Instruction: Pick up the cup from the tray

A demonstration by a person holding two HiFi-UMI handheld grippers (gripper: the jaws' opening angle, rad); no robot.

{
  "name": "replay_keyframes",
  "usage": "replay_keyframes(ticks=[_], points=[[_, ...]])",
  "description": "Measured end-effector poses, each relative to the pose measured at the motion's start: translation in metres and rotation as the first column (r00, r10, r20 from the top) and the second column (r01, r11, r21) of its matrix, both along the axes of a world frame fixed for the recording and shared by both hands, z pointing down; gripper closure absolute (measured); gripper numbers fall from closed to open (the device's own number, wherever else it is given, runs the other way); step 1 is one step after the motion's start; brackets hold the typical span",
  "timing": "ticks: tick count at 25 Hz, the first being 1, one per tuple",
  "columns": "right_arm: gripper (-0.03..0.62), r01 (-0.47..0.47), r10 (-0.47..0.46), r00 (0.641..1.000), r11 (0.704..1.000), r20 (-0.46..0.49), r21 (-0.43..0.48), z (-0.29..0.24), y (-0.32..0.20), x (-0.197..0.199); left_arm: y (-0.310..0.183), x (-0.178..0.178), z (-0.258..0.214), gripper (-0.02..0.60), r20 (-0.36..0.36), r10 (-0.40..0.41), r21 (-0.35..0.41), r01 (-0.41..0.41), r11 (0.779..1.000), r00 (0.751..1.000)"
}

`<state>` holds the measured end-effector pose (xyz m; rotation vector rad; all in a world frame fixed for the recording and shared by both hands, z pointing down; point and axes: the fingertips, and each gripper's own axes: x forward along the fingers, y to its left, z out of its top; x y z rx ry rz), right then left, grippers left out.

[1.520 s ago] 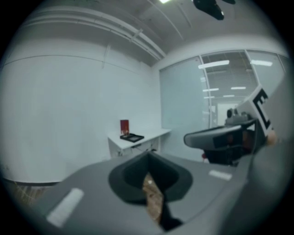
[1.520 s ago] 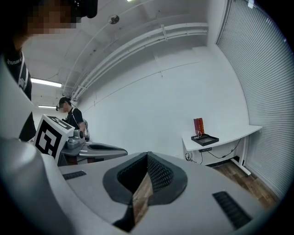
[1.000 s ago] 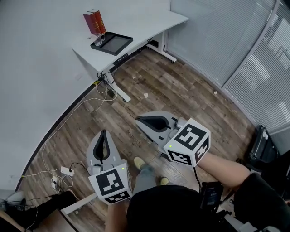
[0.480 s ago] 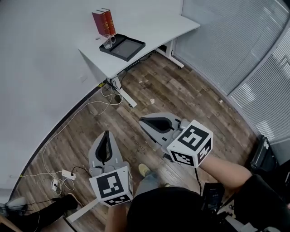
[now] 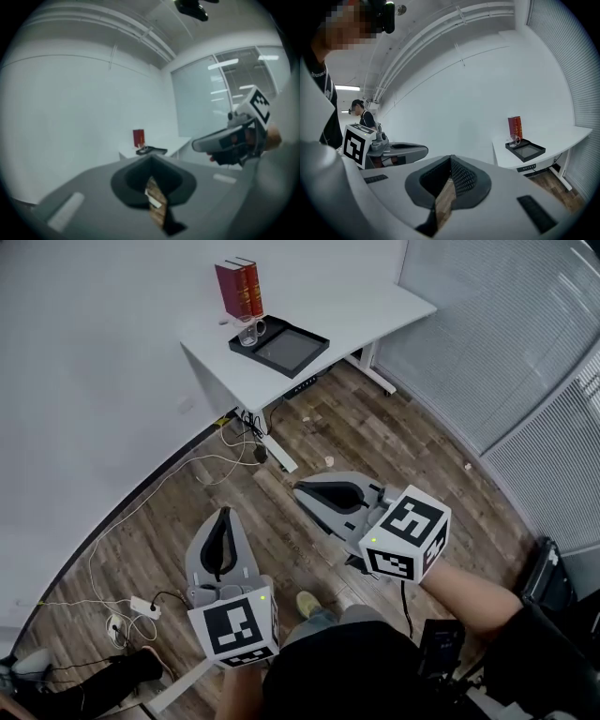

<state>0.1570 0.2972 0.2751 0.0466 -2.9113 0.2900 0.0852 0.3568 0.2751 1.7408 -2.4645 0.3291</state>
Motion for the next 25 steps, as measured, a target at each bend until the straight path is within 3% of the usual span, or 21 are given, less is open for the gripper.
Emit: replay_keyframes(ticks=[11,25], points=[[0.591,-0.052,0.052,0.998,0.999,-0.033,-0.005,0.009,-0.020,-0.023,-0.011,-0.028,0.006,0.580,-0.029,0.006,0.009,-0.006,1.000,1.000],[0.591,-0.017,0.017,1.000,1.000,-0.013,-0.019,0.011,-0.087,-0.071,-0.073,-0.069,0.006,0.580,-0.035,-0.025,0.005,0.026,1.000,0.999]])
